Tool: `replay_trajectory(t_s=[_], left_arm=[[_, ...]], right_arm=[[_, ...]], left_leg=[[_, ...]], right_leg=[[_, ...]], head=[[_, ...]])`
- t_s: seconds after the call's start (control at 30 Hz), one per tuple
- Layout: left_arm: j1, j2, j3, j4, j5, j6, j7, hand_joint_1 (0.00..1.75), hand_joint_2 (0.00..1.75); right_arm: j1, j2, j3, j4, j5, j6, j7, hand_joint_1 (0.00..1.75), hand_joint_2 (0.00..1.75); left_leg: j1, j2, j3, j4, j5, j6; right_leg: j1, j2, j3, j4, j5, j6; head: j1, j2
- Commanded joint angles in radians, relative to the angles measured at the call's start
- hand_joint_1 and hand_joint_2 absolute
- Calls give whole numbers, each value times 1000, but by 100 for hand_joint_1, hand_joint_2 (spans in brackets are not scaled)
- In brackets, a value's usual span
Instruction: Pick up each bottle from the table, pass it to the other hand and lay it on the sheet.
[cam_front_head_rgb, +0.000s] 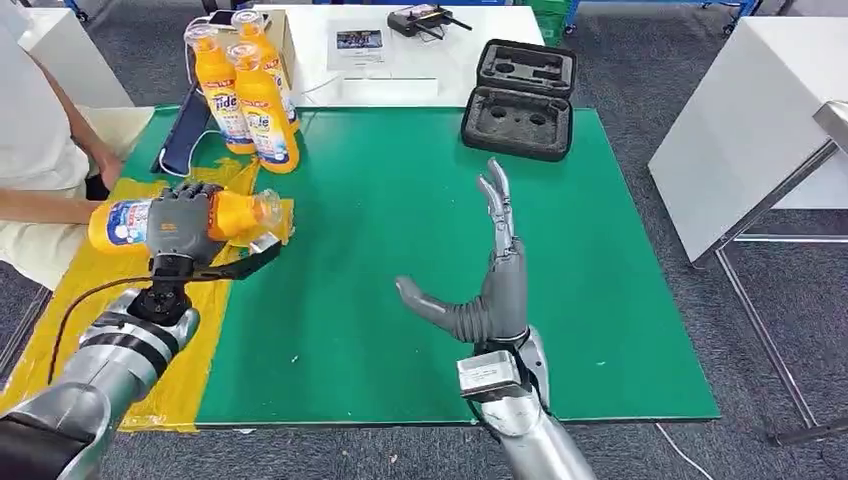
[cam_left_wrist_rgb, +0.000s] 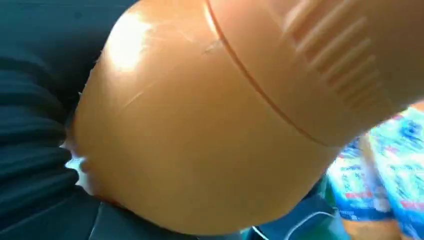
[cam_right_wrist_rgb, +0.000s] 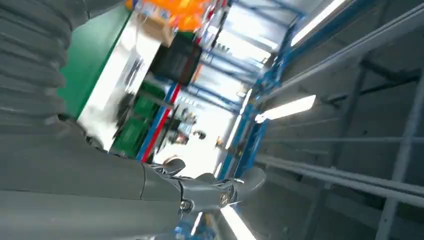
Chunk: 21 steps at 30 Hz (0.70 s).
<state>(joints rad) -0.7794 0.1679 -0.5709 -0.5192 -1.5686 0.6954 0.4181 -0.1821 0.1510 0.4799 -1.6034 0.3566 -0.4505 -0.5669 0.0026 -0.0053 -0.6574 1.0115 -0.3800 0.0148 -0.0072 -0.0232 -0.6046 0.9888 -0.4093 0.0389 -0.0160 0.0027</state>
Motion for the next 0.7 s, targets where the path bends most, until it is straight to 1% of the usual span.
replay_trajectory(t_s=[0.03,0.13,0.17,0.2,0.23,0.33,0.4,0.43,0.47,0.5,0.53,0.57,0.6,0.63,0.67,0.7], left_arm=[[-60,-7,-221,200,13,3,-14,175,175],[-55,-13,-222,201,5,3,-5,175,175],[-55,-13,-222,201,5,3,-5,175,175],[-38,-56,-148,287,47,3,-59,175,175],[-22,-69,-129,298,62,3,-72,175,175],[-14,-74,-124,296,65,3,-72,175,175],[0,-84,-109,301,77,3,-84,175,175],[4,-87,-106,304,79,2,-85,175,175],[13,-95,-97,308,86,-2,-85,175,175],[17,-97,-92,310,89,-3,-85,175,175],[22,-101,-82,311,97,-7,-91,112,175],[27,-103,-74,311,104,-8,-96,0,175],[32,-105,-48,312,124,-25,-110,0,175],[34,-105,-36,313,131,-34,-114,0,175],[37,-105,-20,313,144,-47,-120,0,175],[38,-104,-2,314,161,-65,-129,0,175]], right_arm=[[-47,-74,71,-9,-31,33,-4,0,175],[-49,-71,73,-5,-32,33,-4,0,175],[-49,-71,73,-5,-32,33,-4,0,175],[-63,-72,92,31,-30,53,7,0,175],[-70,-70,97,48,-30,59,13,0,175],[-72,-69,98,53,-30,60,14,0,175],[-76,-68,101,62,-27,64,17,0,175],[-77,-67,103,65,-26,65,18,0,175],[-80,-65,106,73,-23,68,24,0,175],[-82,-63,107,77,-22,69,26,0,175],[-83,-61,108,81,-22,69,26,0,175],[-83,-59,108,84,-22,68,26,0,175],[-83,-57,109,87,-22,67,26,0,175],[-82,-57,110,87,-18,67,27,0,175],[-82,-58,112,87,-15,67,29,0,175],[-82,-58,113,88,-10,68,33,0,175]], left_leg=[[0,0,5,0,-2,0],[0,0,6,0,-3,0],[0,1,3,0,-1,0],[0,2,5,0,-2,0],[0,1,5,0,-2,0],[-1,2,3,-1,-1,-1],[0,2,6,-1,-3,-1],[0,1,4,-1,-2,-1],[0,2,7,-1,-3,-1],[0,3,5,-1,-3,0],[0,3,7,-1,-4,0],[0,4,5,-1,-3,0],[0,4,8,-1,-4,-1],[0,2,4,-1,-2,0],[0,3,7,-1,-3,-1],[0,2,4,-1,-2,0]], right_leg=[[0,1,6,-1,-2,0],[0,2,7,-1,-2,0],[-1,1,3,-1,-1,0],[-1,3,5,-1,-2,0],[0,2,5,-1,-2,-1],[-1,2,3,-1,-1,0],[0,2,6,-1,-2,-1],[0,2,4,-2,-1,0],[0,3,7,-2,-2,-1],[0,3,5,-2,-2,0],[0,4,7,-2,-2,0],[0,4,5,-2,-1,0],[0,5,8,-2,-3,-1],[0,3,4,-2,-1,0],[0,3,7,-2,-2,-1],[0,2,4,-1,-1,0]], head=[[0,0],[0,0],[0,0],[0,0],[0,0],[0,0],[0,0],[0,0],[0,0],[0,0],[0,0],[0,0],[0,0],[0,0],[0,0],[0,0]])
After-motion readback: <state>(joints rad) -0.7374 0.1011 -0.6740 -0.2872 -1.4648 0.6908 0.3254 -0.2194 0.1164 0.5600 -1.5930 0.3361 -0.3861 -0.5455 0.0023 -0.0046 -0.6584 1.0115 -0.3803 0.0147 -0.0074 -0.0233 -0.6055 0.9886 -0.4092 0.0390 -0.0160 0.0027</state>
